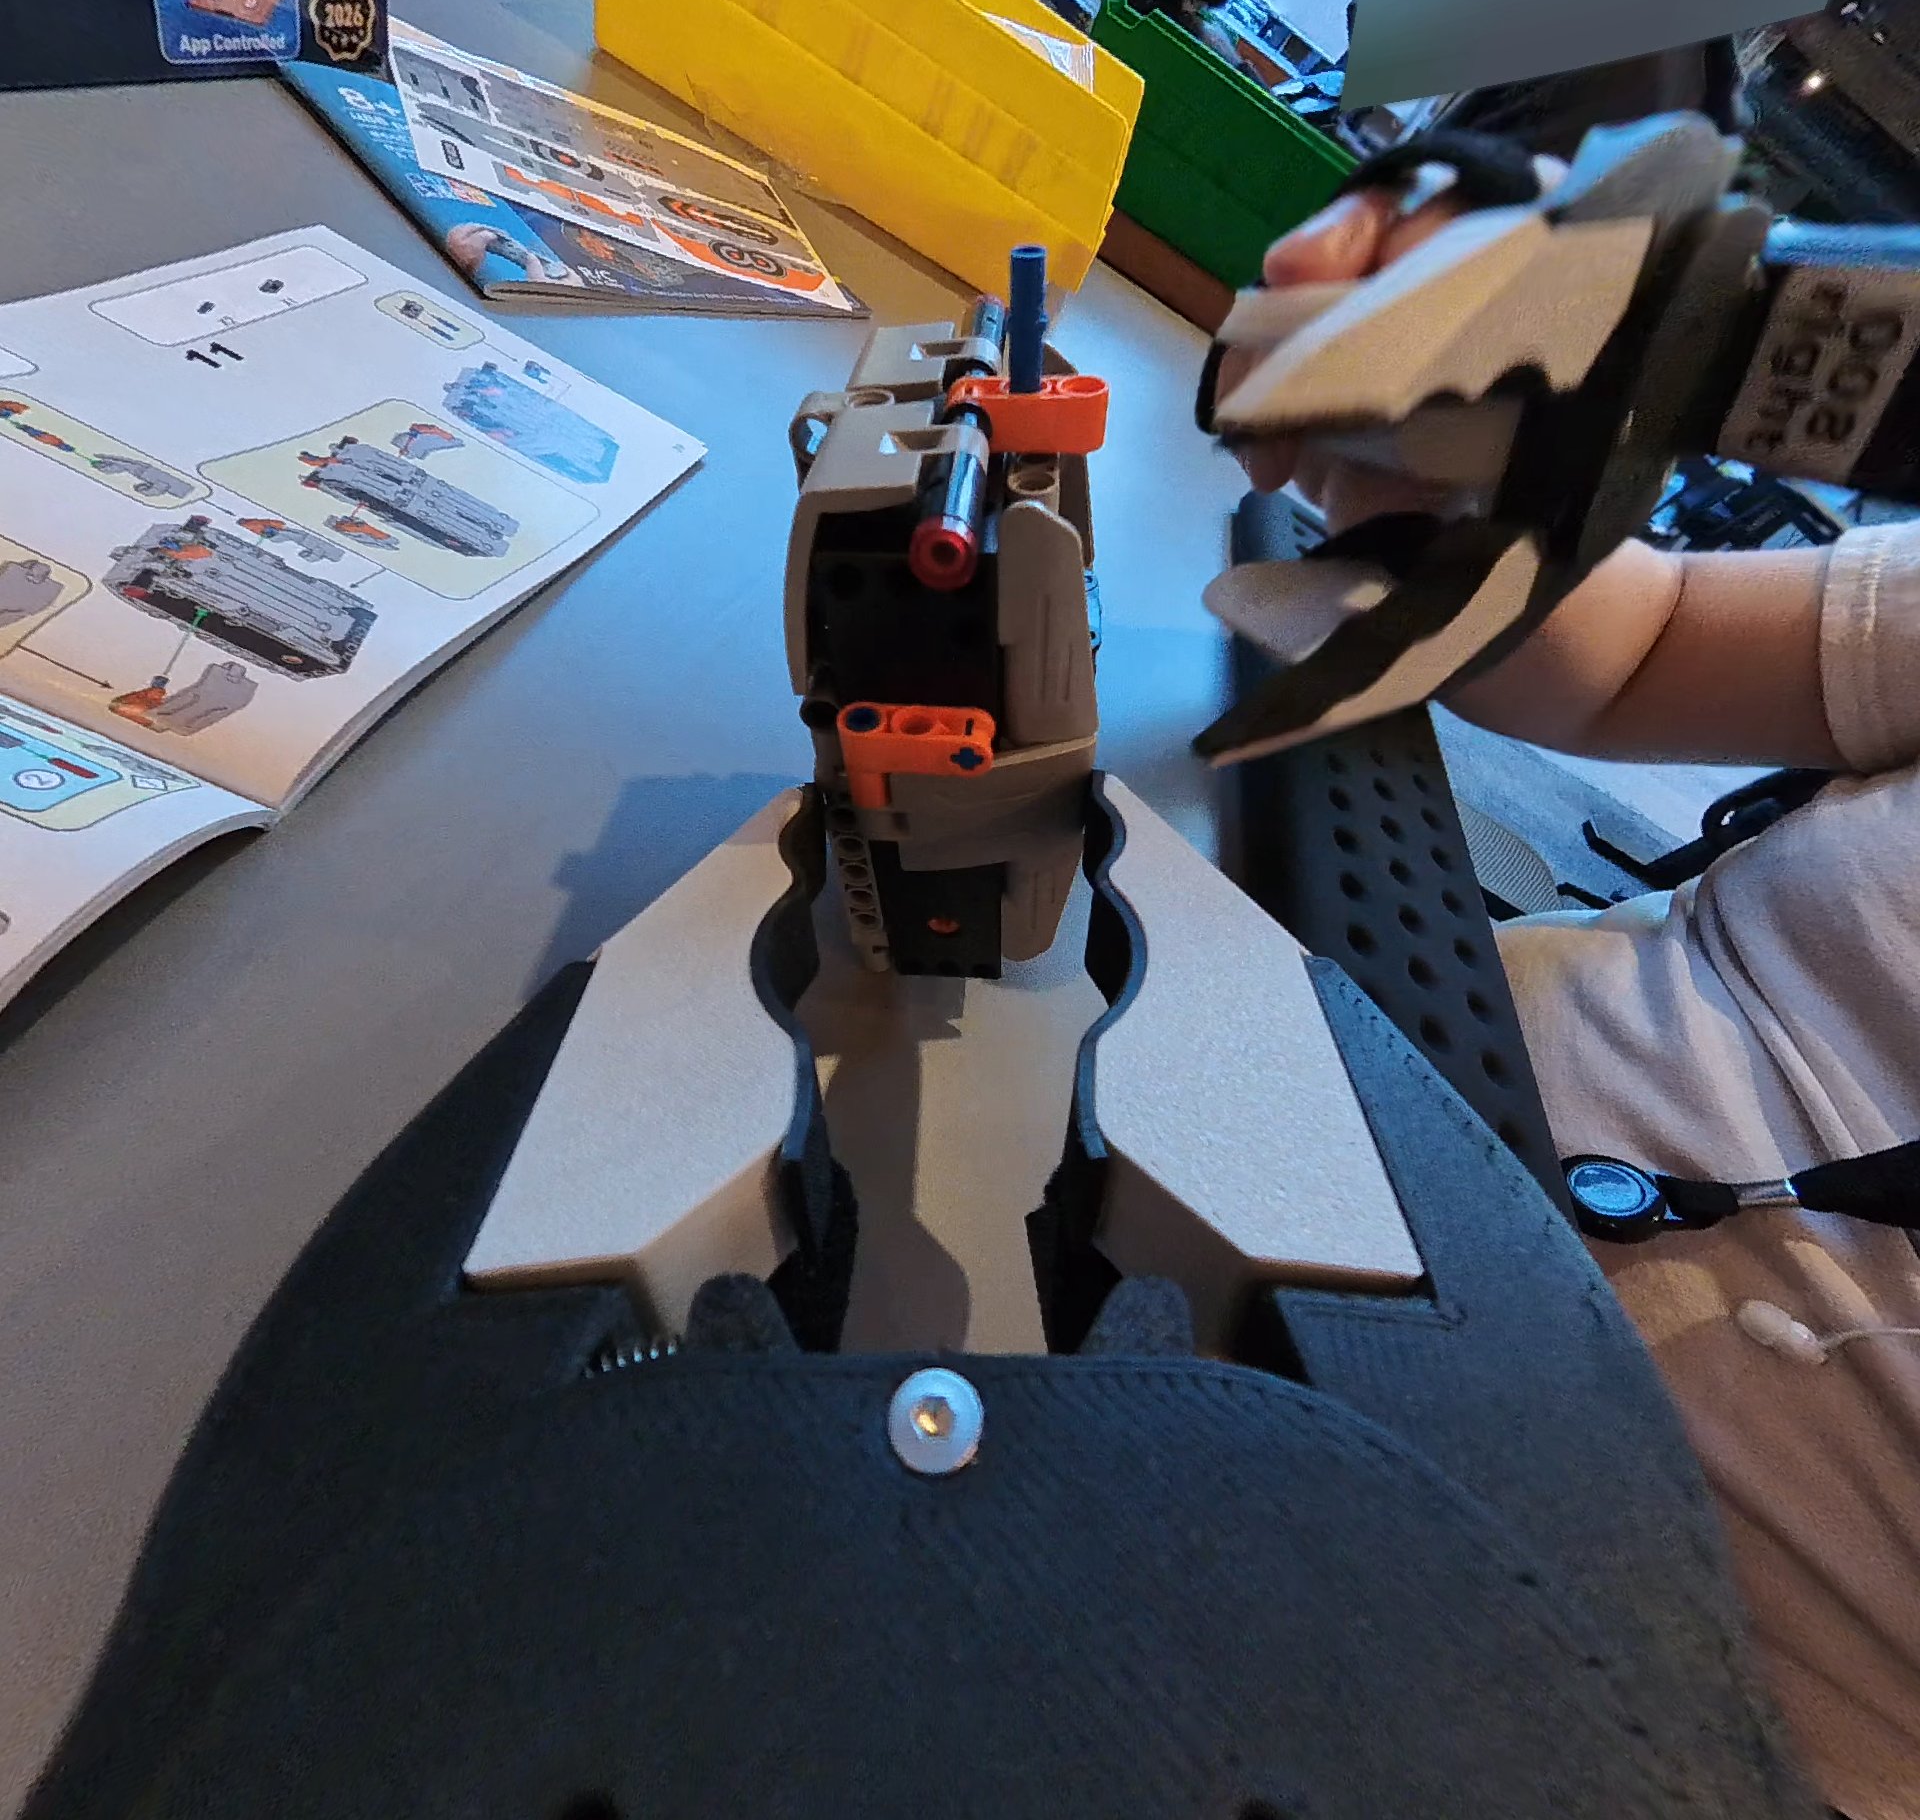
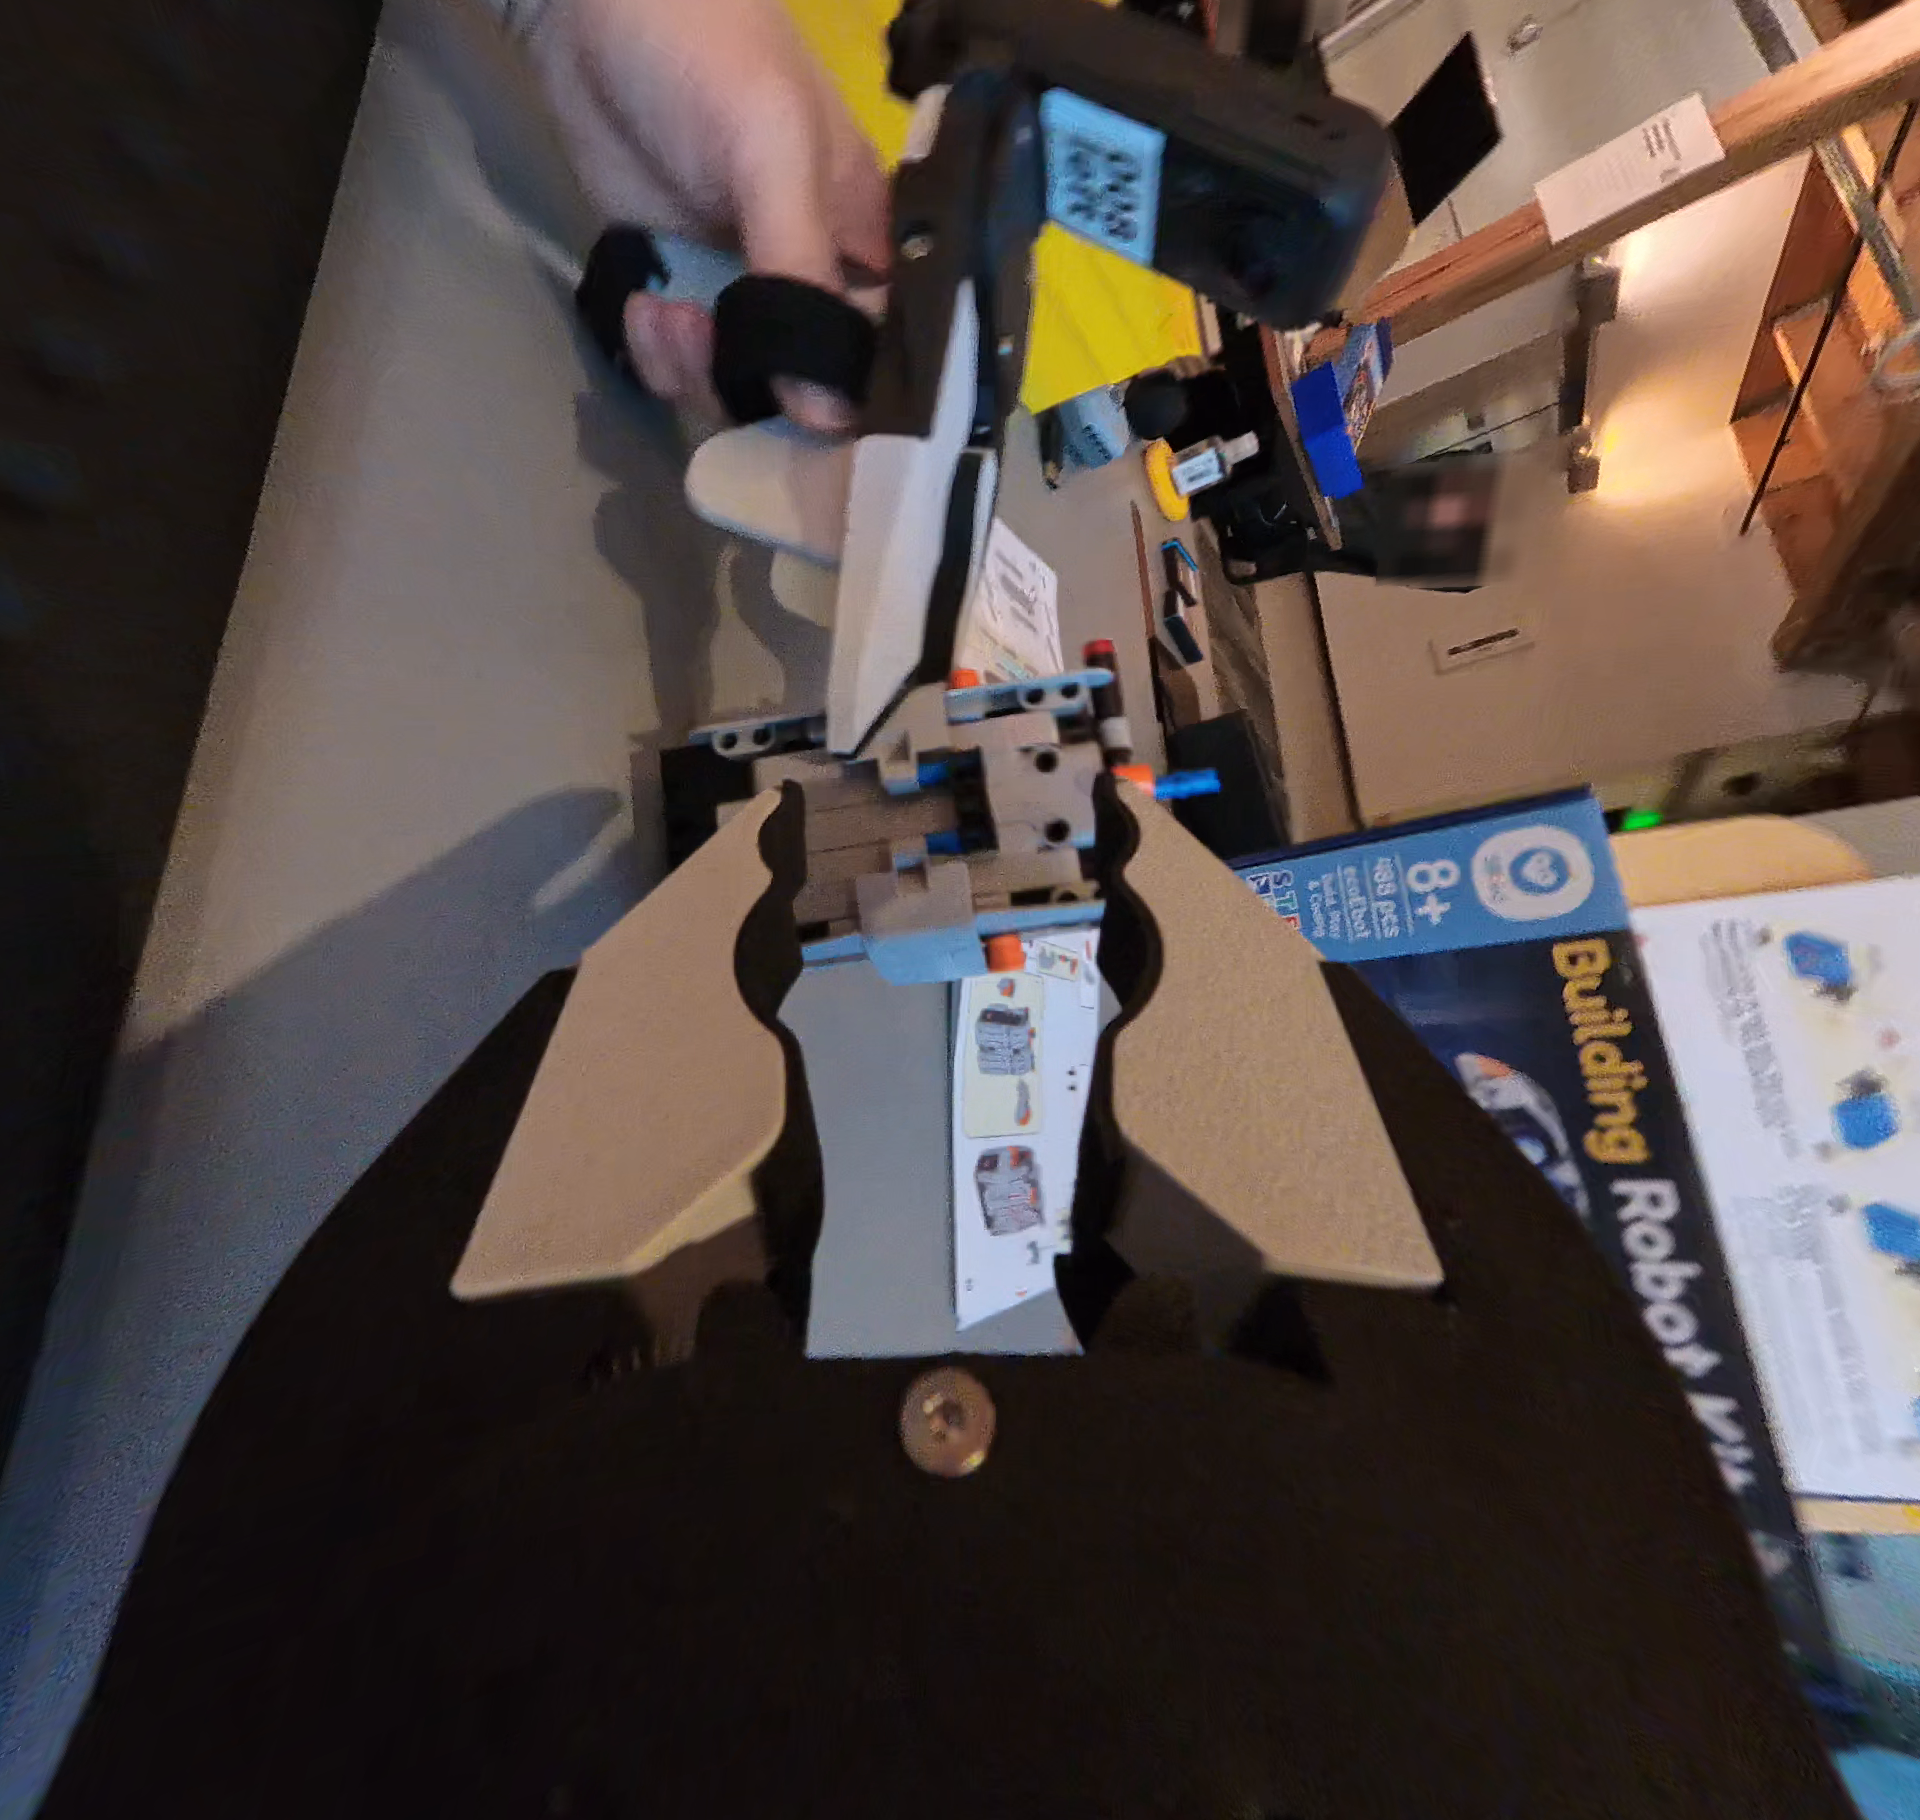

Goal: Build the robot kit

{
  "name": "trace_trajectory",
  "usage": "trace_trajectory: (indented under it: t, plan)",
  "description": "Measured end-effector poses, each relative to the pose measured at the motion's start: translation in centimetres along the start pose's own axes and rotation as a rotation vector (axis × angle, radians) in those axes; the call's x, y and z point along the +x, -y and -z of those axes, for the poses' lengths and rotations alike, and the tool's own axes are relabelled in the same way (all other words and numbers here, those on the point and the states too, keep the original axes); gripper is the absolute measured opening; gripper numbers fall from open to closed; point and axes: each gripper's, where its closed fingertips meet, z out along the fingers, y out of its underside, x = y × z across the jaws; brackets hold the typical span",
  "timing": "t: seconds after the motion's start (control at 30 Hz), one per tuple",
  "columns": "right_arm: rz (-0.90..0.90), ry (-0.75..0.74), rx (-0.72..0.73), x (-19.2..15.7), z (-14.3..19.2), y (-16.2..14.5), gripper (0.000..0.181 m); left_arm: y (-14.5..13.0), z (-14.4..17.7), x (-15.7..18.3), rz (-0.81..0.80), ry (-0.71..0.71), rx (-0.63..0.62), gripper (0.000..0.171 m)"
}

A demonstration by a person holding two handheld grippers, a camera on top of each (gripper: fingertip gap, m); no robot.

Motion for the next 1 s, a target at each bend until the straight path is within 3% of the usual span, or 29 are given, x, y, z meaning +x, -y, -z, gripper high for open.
trace_trajectory:
  t: [0.2,0.4,1.0]
  plan:
    - [0.172,0.017,-0.079,-0.8,-1.9,-0.5,0.040,0.0,0.0,0.0,0.001,0.001,0.000,0.049]
    - [0.206,0.031,-0.141,-0.3,-2.4,-0.9,0.030,0.0,0.0,0.0,-0.004,0.001,-0.004,0.049]
    - [0.356,0.071,-0.198,-0.4,-2.6,-0.9,0.022,0.0,0.0,0.0,-0.001,0.004,-0.005,0.049]
